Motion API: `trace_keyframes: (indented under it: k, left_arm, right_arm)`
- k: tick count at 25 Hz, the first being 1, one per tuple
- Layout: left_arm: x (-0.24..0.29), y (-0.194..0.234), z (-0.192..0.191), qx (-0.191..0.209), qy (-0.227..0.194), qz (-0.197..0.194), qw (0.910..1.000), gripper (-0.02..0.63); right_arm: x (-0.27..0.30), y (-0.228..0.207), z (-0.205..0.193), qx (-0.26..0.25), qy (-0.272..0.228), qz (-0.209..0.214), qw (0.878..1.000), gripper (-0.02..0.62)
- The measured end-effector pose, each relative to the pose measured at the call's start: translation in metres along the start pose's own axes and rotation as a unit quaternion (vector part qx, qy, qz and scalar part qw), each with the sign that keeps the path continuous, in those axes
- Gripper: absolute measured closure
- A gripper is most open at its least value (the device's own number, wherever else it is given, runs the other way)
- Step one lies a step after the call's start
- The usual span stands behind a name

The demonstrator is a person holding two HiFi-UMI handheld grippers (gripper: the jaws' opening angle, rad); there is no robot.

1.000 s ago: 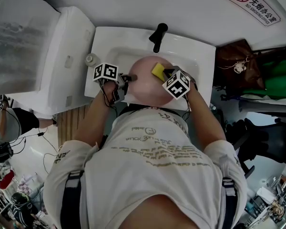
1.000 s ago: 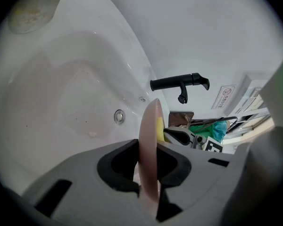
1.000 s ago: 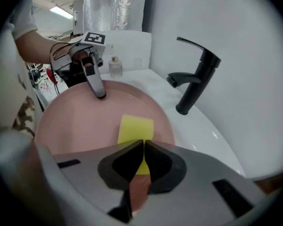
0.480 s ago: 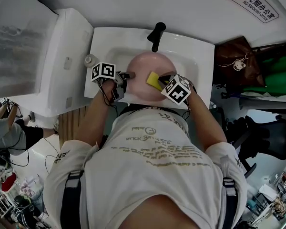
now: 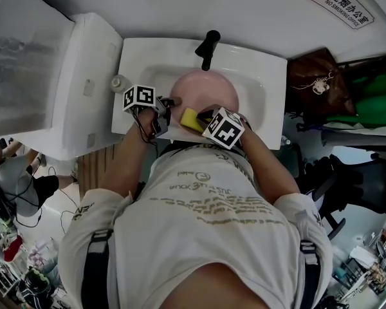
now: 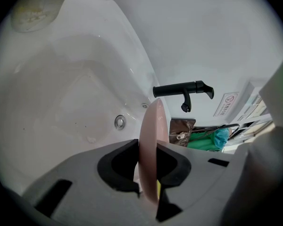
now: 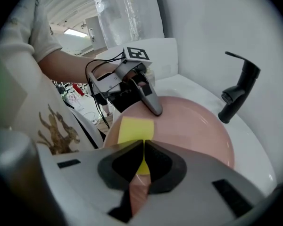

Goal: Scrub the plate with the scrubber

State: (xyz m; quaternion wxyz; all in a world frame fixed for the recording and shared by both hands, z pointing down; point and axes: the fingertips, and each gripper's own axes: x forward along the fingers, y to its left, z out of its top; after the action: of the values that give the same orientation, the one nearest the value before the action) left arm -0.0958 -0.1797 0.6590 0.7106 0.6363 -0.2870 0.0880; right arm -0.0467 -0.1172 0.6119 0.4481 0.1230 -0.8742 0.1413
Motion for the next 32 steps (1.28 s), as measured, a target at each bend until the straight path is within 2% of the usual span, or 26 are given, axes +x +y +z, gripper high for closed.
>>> trace_keyframes:
  k: [7,14,18,22,28,32]
  left_arm:
    - [0.000,0.004,-0.004,0.007,0.007,0.006,0.9999,0.543]
    - [-0.002,0.003,-0.006,0.007,0.015,0.005,0.9999,0.538]
    - [0.003,-0.001,-0.010,0.013,0.024,0.004,0.9996,0.532]
    - [0.006,-0.005,-0.016,0.015,0.032,-0.001,0.9994,0.532]
    - [0.007,-0.011,-0.021,0.026,0.042,-0.005,0.9988,0.532]
    - [0.007,-0.015,-0.024,0.059,0.054,0.002,0.9968,0.532]
  right_arm:
    - [-0.005,-0.010,-0.036,-0.006,0.062,-0.026,0.998,0.561]
    - [-0.012,-0.051,-0.070,0.010,0.111,-0.097,0.989,0.561]
    - [-0.015,-0.085,-0.086,0.071,0.105,-0.136,0.983,0.561]
    - [-0.019,-0.113,-0.080,0.114,0.083,-0.169,0.975,0.561]
    - [-0.016,-0.131,-0.060,0.112,0.072,-0.198,0.971,0.561]
    - [-0.012,-0.134,-0.041,0.107,0.054,-0.196,0.973,0.561]
